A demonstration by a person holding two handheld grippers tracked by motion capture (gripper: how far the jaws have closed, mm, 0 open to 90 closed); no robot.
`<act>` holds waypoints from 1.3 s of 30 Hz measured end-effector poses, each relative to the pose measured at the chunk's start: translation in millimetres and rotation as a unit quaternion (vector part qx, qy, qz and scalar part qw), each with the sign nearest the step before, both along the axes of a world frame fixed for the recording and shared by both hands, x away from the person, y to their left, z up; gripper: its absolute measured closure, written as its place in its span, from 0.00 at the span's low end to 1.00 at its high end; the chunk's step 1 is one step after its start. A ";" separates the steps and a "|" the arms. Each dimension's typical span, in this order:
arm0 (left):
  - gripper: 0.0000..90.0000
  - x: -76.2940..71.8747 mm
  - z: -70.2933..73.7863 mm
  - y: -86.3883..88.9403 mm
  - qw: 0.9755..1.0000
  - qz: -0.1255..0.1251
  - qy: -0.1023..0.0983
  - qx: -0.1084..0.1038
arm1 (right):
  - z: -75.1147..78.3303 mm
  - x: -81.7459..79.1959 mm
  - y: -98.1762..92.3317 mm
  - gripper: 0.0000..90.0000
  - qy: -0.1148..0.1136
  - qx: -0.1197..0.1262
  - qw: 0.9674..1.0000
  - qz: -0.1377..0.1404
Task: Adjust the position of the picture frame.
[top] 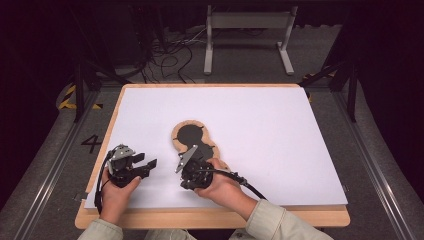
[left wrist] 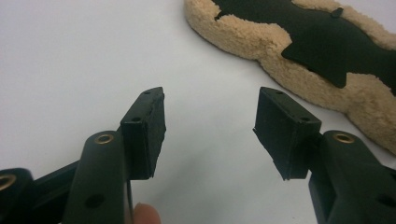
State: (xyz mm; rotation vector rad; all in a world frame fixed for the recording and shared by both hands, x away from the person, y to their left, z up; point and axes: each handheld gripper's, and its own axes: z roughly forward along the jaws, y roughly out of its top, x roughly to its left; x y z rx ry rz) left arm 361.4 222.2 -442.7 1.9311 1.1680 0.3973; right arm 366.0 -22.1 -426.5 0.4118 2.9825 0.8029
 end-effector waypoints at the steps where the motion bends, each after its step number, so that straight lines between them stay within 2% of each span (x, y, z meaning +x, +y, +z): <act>1: 0.48 -0.6 0.1 -0.5 1.000 -0.001 -0.001 0.000 | -1.4 0.4 0.0 1.00 -0.006 -0.009 1.000 -0.002; 3: 0.48 -1.4 0.4 -0.7 1.000 -0.003 -0.003 0.001 | -3.1 1.9 -1.0 1.00 -0.001 -0.006 1.000 -0.003; 8: 0.48 -2.1 0.7 -0.2 1.000 -0.003 -0.003 0.000 | -1.8 0.7 -0.3 1.00 -0.004 -0.021 1.000 -0.005; 13: 0.49 -2.4 0.4 0.0 1.000 -0.004 -0.005 0.001 | -0.4 -1.1 -10.0 1.00 -0.004 -0.032 0.999 -0.012; 20: 0.49 -1.5 -0.2 -3.0 1.000 -0.013 0.000 0.000 | 0.3 -0.9 -40.7 1.00 -0.003 -0.030 0.999 -0.031; 21: 0.49 -1.3 0.1 -4.0 1.000 -0.015 0.001 0.002 | 0.5 0.3 -51.8 1.00 -0.004 -0.029 0.999 -0.039; 23: 0.49 -1.0 0.0 -6.1 1.000 -0.018 0.002 0.003 | 0.7 0.5 -55.4 1.00 -0.004 -0.030 0.999 -0.044; 29: 0.50 0.4 0.1 -9.3 1.000 -0.022 0.005 0.007 | 1.1 4.5 -82.8 1.00 -0.016 -0.031 0.996 -0.076; 35: 0.51 2.3 0.6 -10.8 1.000 -0.025 0.005 0.009 | 2.3 11.3 -98.9 1.00 -0.016 -0.037 0.995 -0.096; 36: 0.51 2.5 0.7 -11.2 1.000 -0.025 0.004 0.010 | 3.2 14.7 -104.3 1.00 -0.019 -0.046 0.993 -0.105; 39: 0.52 2.7 1.0 -11.7 1.000 -0.027 0.004 0.011 | 3.8 17.1 -109.4 1.00 -0.022 -0.051 0.992 -0.113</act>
